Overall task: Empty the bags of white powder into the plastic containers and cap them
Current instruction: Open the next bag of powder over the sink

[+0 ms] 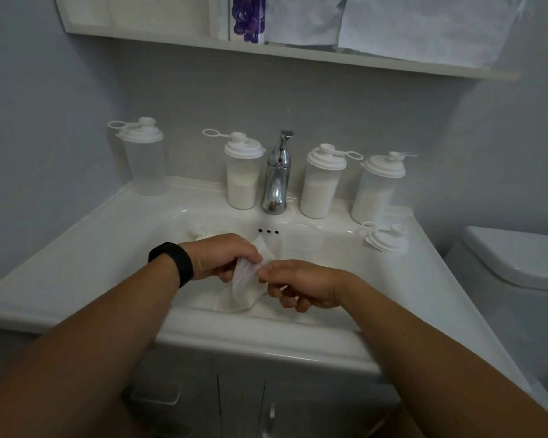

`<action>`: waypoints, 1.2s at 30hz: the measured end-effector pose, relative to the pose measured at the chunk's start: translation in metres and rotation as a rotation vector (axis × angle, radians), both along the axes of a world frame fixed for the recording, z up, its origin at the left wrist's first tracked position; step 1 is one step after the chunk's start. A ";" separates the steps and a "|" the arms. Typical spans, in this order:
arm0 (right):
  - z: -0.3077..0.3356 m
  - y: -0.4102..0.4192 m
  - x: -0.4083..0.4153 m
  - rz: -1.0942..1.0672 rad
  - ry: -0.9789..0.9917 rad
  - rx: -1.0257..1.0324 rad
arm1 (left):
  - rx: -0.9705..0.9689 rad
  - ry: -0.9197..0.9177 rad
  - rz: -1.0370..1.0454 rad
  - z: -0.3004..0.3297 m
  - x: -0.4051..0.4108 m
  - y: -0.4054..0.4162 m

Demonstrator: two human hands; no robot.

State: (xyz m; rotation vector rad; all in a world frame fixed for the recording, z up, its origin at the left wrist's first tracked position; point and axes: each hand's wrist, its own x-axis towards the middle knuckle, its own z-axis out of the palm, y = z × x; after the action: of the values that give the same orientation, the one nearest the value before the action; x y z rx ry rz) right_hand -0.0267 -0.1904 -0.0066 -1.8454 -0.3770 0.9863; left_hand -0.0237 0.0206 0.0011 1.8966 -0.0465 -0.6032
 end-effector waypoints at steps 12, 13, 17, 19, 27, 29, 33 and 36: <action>0.006 0.005 -0.002 -0.071 -0.122 0.252 | -0.374 0.002 -0.013 0.009 -0.008 -0.006; 0.006 0.005 -0.003 -0.072 -0.153 0.239 | -0.376 -0.010 -0.018 0.007 -0.008 -0.008; 0.006 0.005 -0.004 -0.062 -0.271 0.183 | -0.384 -0.080 -0.024 0.006 -0.011 -0.016; 0.006 0.007 -0.004 -0.069 -0.314 0.172 | -0.387 -0.118 -0.005 0.005 -0.011 -0.017; 0.011 0.006 -0.001 -0.182 -0.365 0.232 | -0.329 -0.246 0.131 0.004 -0.007 -0.013; 0.011 0.006 -0.001 -0.200 -0.368 0.244 | -0.332 -0.228 0.141 0.004 -0.008 -0.013; 0.014 0.006 -0.003 -0.256 -0.355 0.304 | -0.442 -0.217 0.212 0.008 -0.005 -0.008; 0.017 0.006 -0.003 -0.325 -0.434 0.298 | -0.478 -0.269 0.266 0.009 -0.004 -0.005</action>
State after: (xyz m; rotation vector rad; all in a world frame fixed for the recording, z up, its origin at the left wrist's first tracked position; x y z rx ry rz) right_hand -0.0293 -0.1846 0.0103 -1.7632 -0.4380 0.2857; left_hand -0.0276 0.0156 0.0096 1.4718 -0.1007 -0.1328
